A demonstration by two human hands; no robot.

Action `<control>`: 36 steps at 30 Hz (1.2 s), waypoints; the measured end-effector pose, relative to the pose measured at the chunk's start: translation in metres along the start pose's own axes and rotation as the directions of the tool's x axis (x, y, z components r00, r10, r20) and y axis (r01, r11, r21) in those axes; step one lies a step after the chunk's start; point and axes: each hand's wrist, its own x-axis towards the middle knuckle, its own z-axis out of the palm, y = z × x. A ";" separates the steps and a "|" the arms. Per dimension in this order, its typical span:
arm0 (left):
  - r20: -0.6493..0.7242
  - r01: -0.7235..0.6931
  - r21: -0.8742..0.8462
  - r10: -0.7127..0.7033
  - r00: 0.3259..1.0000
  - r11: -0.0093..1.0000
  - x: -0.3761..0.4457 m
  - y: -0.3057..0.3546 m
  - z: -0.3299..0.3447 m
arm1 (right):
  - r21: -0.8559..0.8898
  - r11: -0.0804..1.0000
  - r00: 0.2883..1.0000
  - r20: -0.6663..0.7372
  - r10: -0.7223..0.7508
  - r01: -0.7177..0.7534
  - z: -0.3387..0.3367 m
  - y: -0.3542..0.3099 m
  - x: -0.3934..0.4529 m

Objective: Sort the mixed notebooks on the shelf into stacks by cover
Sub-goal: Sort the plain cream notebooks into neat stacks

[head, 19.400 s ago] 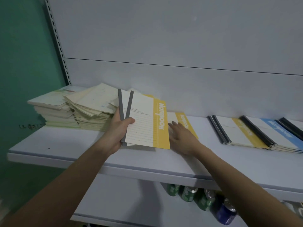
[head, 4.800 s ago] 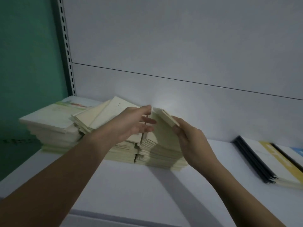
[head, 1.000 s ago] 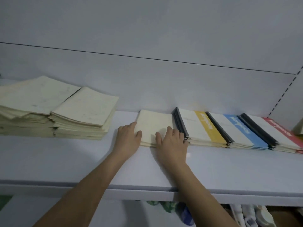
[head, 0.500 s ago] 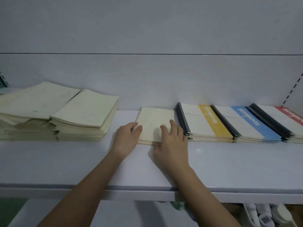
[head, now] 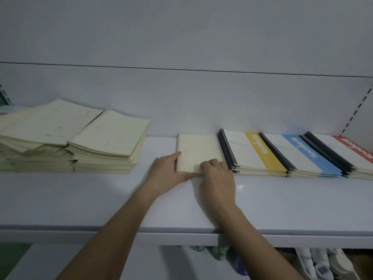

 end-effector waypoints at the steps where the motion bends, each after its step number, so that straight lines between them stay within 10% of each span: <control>1: 0.002 -0.009 -0.005 0.009 1.000 1.000 0.001 -0.001 0.000 | -0.001 1.000 1.000 -0.011 -0.003 0.003 0.002 0.000 0.000; 12: -0.120 -0.106 -0.035 0.101 0.988 0.994 -0.032 -0.002 -0.041 | 0.285 0.947 0.973 -0.211 -0.089 0.148 -0.003 -0.016 0.012; 19: -0.506 -0.171 0.023 0.159 0.847 0.985 -0.046 -0.030 -0.187 | 0.389 0.864 0.948 -0.120 -0.295 0.318 -0.019 -0.133 0.047; 26: -0.502 -0.128 0.048 0.135 0.854 0.991 -0.059 -0.070 -0.252 | 0.453 0.875 0.962 0.114 -0.249 0.172 -0.008 -0.224 0.073; 31: -0.113 -0.322 -0.265 0.302 0.947 0.909 -0.083 -0.040 -0.172 | 0.525 0.847 0.980 -0.115 0.164 -0.080 -0.002 -0.168 0.075; 36: 0.324 0.106 -0.495 0.070 0.943 0.862 -0.049 -0.009 -0.094 | 0.310 0.928 0.964 -0.096 0.249 -0.209 -0.003 -0.080 0.031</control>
